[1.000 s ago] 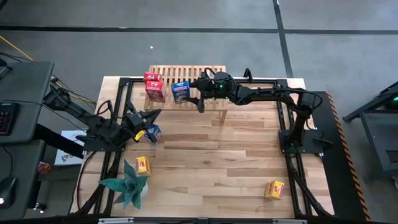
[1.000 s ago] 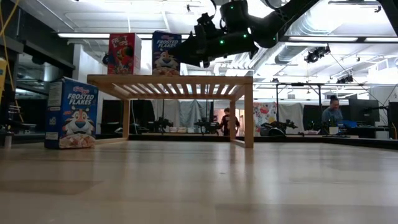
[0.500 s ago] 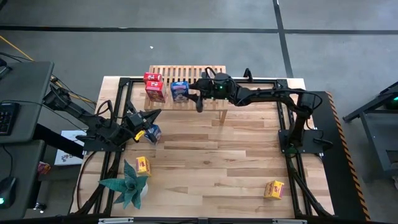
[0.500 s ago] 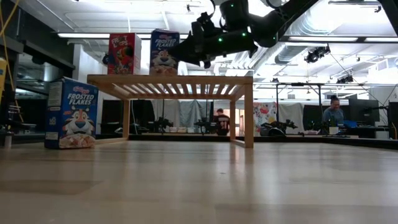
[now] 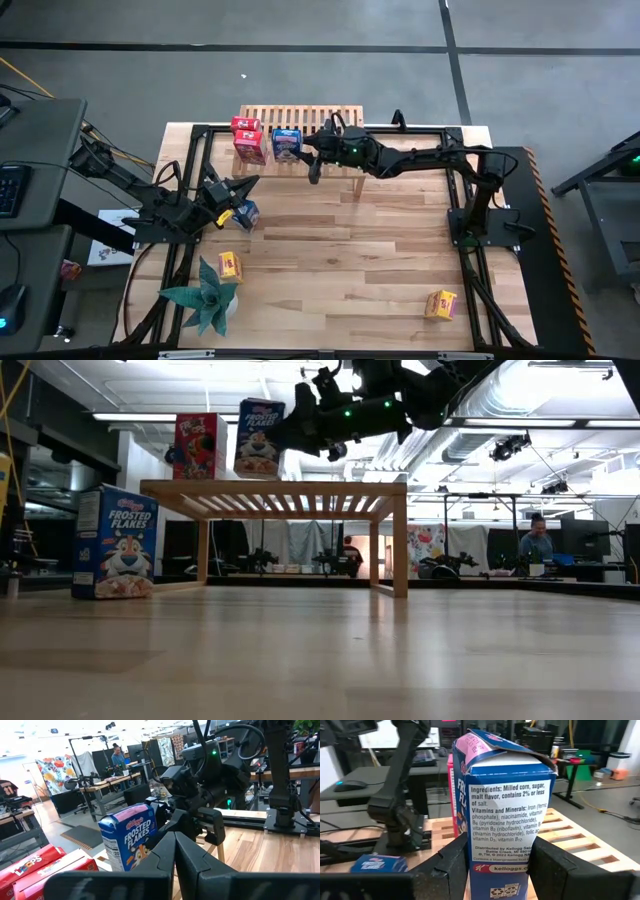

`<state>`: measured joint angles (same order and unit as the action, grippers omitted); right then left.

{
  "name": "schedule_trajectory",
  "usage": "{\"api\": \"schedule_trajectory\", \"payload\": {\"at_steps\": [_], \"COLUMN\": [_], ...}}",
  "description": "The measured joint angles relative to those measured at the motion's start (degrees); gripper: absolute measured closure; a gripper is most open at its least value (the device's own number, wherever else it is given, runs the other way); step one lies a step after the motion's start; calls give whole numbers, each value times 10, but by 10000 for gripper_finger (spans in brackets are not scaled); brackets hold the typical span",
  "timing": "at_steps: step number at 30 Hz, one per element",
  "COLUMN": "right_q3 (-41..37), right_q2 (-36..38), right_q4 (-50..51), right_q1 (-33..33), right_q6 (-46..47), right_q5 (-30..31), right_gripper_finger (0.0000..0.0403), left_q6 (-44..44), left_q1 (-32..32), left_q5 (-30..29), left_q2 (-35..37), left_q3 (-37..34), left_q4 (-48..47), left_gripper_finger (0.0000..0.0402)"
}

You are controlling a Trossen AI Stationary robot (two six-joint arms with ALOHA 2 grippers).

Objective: Stack cereal on shelf
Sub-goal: Put the right blue cereal box on the shelf

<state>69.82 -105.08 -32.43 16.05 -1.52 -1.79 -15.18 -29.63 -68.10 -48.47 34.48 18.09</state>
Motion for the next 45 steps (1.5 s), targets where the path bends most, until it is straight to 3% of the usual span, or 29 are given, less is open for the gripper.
{"api": "schedule_trajectory", "payload": {"at_steps": [39,45], "right_q3": [43,43], "right_q2": [-32,-32], "right_q4": [54,53], "right_q1": [-1,-1], "right_q6": [12,11], "right_q5": [-17,-29], "right_gripper_finger": [236,219], "left_q6": [-5,-5], "left_q1": [0,0], "left_q5": [0,0], "left_q2": [0,0], "left_q3": [0,0], "left_q4": [2,2], "left_gripper_finger": [401,402]}}
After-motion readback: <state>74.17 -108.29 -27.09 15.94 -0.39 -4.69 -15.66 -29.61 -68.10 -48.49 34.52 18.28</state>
